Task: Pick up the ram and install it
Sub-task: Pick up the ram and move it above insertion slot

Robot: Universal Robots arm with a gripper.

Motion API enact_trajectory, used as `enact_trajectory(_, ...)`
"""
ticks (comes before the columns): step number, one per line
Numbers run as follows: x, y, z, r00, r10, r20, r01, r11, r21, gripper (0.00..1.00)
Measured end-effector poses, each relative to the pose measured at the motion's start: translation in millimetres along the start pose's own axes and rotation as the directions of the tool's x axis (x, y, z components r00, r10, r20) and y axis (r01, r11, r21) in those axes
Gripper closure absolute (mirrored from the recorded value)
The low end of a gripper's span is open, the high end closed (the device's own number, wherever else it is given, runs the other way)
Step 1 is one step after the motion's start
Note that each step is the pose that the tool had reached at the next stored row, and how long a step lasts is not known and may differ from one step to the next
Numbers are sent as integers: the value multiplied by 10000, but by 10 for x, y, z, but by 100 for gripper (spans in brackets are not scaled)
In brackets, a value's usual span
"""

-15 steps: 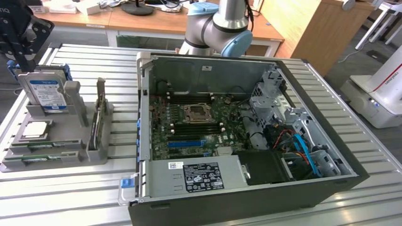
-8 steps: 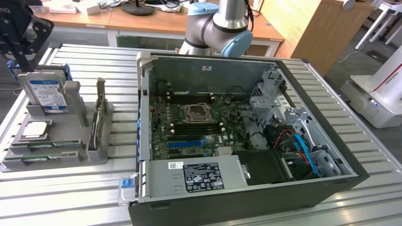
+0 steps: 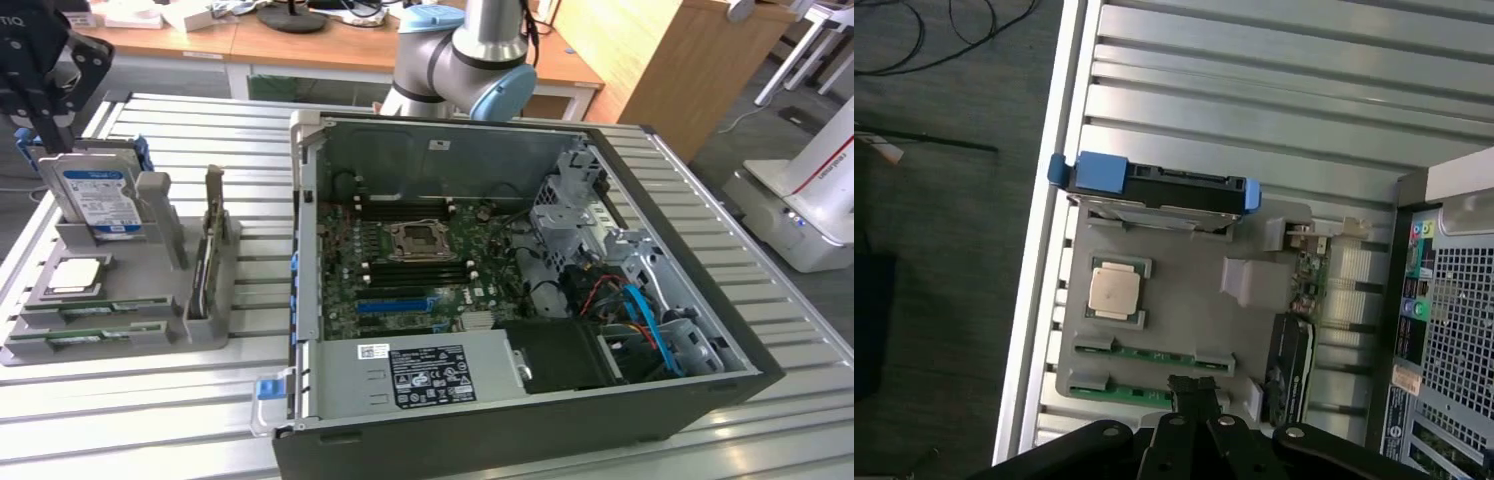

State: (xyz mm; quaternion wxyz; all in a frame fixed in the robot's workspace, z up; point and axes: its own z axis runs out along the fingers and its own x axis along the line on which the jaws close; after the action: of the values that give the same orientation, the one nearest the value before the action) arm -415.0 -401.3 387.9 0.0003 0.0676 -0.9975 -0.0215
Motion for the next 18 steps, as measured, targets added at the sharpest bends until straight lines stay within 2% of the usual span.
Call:
enact_trajectory(5,0,0,0,9984,-567,-25,567,9984,-3,89)
enact_trajectory(9,0,0,1,9947,-1025,-44,1025,9947,-5,89)
enact_trajectory(14,0,0,1,9868,-1618,-69,1618,9868,-10,89)
enact_trajectory(18,0,0,1,9777,-2100,-90,2100,9777,-15,89)
